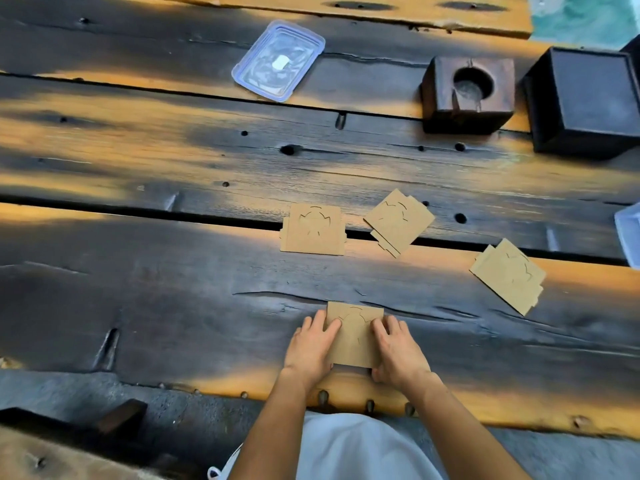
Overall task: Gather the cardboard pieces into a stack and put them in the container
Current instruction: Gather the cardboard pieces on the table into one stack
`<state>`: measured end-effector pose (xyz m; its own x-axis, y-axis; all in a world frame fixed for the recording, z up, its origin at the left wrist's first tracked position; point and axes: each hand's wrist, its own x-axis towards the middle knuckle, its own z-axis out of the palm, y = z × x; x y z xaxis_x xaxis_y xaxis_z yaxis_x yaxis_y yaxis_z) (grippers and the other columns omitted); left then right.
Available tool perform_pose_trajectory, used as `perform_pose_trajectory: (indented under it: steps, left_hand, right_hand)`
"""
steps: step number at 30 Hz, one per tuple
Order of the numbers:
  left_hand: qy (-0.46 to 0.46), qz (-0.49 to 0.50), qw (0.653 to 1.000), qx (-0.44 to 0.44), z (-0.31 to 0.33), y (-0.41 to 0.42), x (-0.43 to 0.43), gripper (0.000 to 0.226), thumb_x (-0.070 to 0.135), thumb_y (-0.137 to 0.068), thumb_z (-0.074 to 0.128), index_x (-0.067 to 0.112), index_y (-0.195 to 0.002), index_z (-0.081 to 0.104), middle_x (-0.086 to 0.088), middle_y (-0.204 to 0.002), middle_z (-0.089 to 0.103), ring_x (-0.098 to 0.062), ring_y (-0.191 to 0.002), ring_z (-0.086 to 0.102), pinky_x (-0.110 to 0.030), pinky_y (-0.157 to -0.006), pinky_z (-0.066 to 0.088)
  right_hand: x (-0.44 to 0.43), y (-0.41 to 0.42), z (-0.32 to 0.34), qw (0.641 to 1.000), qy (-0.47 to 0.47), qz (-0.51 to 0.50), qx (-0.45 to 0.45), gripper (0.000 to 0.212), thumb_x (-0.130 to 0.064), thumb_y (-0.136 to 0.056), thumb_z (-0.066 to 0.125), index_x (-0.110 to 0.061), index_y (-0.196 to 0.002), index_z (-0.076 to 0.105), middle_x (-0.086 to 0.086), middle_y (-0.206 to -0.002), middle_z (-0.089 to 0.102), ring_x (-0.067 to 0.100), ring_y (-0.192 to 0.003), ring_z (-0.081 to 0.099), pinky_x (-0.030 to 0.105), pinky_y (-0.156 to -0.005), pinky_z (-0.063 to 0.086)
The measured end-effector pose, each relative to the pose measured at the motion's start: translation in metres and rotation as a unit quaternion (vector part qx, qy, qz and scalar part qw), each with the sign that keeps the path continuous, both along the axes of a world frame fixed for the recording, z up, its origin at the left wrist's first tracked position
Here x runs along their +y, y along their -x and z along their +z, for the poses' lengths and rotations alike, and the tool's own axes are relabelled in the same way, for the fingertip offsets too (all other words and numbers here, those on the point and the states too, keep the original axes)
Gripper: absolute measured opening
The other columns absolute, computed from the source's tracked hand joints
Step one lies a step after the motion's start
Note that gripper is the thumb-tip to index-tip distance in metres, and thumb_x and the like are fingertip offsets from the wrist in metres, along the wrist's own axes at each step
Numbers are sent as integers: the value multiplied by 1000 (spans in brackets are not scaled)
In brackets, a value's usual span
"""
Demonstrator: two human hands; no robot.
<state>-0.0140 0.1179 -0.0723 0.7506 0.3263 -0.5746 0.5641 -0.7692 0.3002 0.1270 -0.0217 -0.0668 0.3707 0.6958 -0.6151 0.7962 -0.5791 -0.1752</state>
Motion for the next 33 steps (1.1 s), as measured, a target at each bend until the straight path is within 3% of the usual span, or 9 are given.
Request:
perform_pose_trajectory:
  steps: [18,25,29,33]
  left_hand:
    - [-2,3,1000,8,3,-8,-52,82,25,-87,76,26,-151,26,-4,-157,23,-29,-132,37,-41,-100,49]
    - [-8,-7,1000,10,5,-6,-53,79,36,-89,73,26,-153,27,-4,-158,22,-28,-134,34,-42,-104,47]
    - [-28,-25,999,11,7,-11,-52,70,36,-92,70,22,-150,33,-7,-164,16,-30,-139,30,-45,-112,40]
    - [-26,-17,1000,-1,7,-14,-50,62,37,-92,68,23,-146,40,-4,-159,25,-29,-137,34,-45,-111,39]
  right_hand:
    - [-49,-12,2,1000,28,-6,11,80,-33,-71,75,-15,-136,32,8,-133,34,27,-115,36,36,-97,47]
    - [-46,-12,10,999,8,16,-43,77,-63,-77,60,-15,-135,42,9,-134,37,28,-125,36,40,-97,45]
    - [-38,-14,13,998,13,43,-54,65,-48,-86,61,-13,-137,42,10,-138,37,29,-127,36,40,-98,42]
    - [-35,-15,14,997,30,44,-50,69,-51,-83,61,-13,-138,42,9,-137,38,29,-126,37,41,-99,42]
